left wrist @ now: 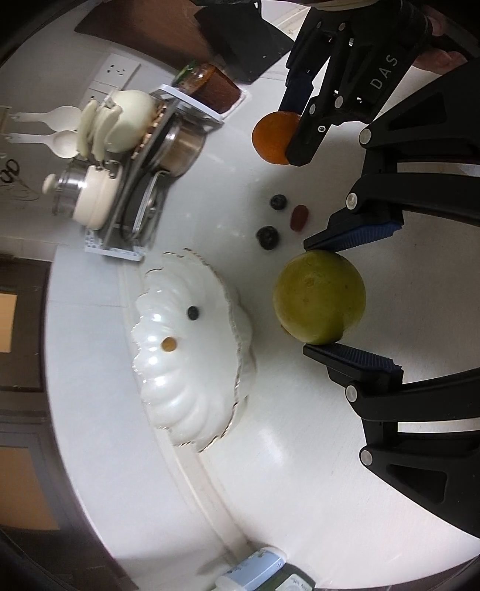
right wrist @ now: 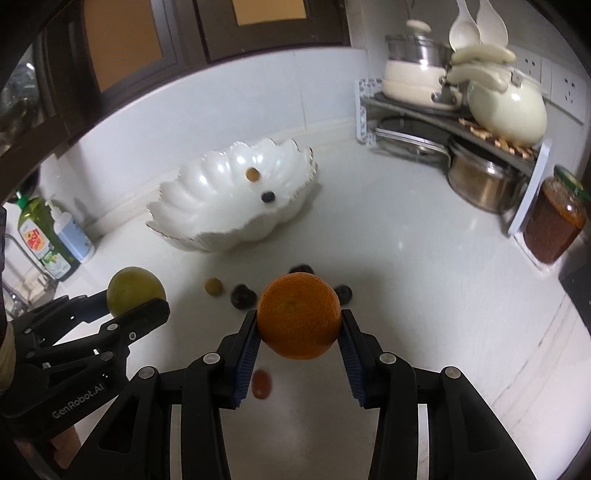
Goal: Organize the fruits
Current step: 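Carry the yellow-green fruit and orange with both grippers over the white bowl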
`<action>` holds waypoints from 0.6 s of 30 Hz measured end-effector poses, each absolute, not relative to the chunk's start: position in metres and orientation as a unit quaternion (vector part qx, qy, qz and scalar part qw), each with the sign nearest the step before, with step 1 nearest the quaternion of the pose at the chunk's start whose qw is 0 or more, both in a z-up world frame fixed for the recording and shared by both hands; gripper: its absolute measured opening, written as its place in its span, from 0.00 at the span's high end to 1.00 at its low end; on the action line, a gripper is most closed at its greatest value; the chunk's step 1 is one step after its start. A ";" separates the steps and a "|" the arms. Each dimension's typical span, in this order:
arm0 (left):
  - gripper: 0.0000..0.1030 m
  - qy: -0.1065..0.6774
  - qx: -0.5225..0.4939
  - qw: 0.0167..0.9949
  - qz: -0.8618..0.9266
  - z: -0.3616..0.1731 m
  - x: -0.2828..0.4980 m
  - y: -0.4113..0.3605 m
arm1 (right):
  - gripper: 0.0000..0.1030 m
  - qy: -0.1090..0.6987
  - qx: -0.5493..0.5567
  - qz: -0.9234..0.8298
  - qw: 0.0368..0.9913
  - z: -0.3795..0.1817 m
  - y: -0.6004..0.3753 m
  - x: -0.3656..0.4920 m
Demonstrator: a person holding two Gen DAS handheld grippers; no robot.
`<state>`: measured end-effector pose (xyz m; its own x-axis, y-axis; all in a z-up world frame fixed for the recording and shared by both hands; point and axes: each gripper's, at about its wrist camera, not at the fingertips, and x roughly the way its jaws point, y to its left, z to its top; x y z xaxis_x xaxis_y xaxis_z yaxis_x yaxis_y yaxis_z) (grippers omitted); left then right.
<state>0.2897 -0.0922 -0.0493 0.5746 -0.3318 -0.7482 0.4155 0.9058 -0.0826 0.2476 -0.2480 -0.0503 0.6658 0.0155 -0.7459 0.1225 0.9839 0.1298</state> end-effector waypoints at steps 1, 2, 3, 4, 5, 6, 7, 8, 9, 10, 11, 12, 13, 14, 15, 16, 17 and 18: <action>0.53 0.404 0.051 0.889 -0.211 -0.046 0.289 -0.090 | 0.58 0.404 0.084 -0.028 0.910 -0.047 -0.247 0.248; 0.53 0.401 0.050 0.890 -0.210 -0.043 0.289 -0.089 | 0.58 0.400 0.082 -0.025 0.912 -0.044 -0.244 0.248; 0.53 0.396 0.049 0.893 -0.209 -0.039 0.288 -0.086 | 0.58 0.397 0.080 -0.024 0.914 -0.041 -0.242 0.249; 0.53 0.392 0.049 0.895 -0.209 -0.037 0.288 -0.084 | 0.58 0.393 0.080 -0.023 0.916 -0.038 -0.241 0.249; 0.53 0.388 0.048 0.897 -0.208 -0.033 0.288 -0.082 | 0.58 0.390 0.079 -0.021 0.917 -0.036 -0.239 0.249; 0.53 0.383 0.048 0.899 -0.207 -0.030 0.287 -0.080 | 0.58 0.385 0.077 -0.019 0.919 -0.032 -0.238 0.250; 0.53 0.378 0.048 0.902 -0.205 -0.027 0.287 -0.078 | 0.58 0.382 0.077 -0.018 0.921 -0.030 -0.236 0.251; 0.53 0.374 0.047 0.903 -0.205 -0.024 0.288 -0.075 | 0.58 0.378 0.076 -0.016 0.922 -0.027 -0.235 0.252; 0.53 0.371 0.046 0.905 -0.204 -0.021 0.288 -0.074 | 0.58 0.374 0.074 -0.013 0.924 -0.024 -0.232 0.253; 0.53 0.367 0.046 0.906 -0.204 -0.018 0.289 -0.071 | 0.58 0.370 0.074 -0.012 0.926 -0.021 -0.231 0.254; 0.53 0.363 0.045 0.908 -0.203 -0.015 0.289 -0.069 | 0.58 0.365 0.074 -0.010 0.928 -0.018 -0.229 0.255; 0.53 0.360 0.045 0.910 -0.202 -0.013 0.290 -0.067 | 0.58 0.362 0.073 -0.008 0.929 -0.015 -0.228 0.256; 0.53 0.357 0.045 0.911 -0.200 -0.011 0.291 -0.066 | 0.58 0.357 0.073 -0.007 0.931 -0.012 -0.226 0.257; 0.53 0.352 0.044 0.913 -0.199 -0.008 0.292 -0.064 | 0.58 0.354 0.073 -0.006 0.932 -0.010 -0.225 0.258; 0.53 0.347 0.044 0.915 -0.199 -0.004 0.293 -0.062 | 0.58 0.350 0.072 -0.005 0.934 -0.008 -0.224 0.261; 0.53 0.343 0.044 0.917 -0.198 -0.001 0.294 -0.061 | 0.58 0.347 0.073 -0.004 0.935 -0.005 -0.223 0.263; 0.53 0.336 0.045 0.920 -0.195 0.003 0.295 -0.059 | 0.58 0.344 0.074 -0.003 0.936 -0.003 -0.222 0.265; 0.53 0.332 0.046 0.922 -0.193 0.006 0.297 -0.058 | 0.58 0.339 0.076 -0.002 0.938 0.000 -0.221 0.267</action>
<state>0.2965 -0.0576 0.0059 0.7056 -0.3255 -0.6294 0.3866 0.9213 -0.0430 0.2665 -0.2212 0.0002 0.7698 0.0484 -0.6364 0.0542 0.9886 0.1407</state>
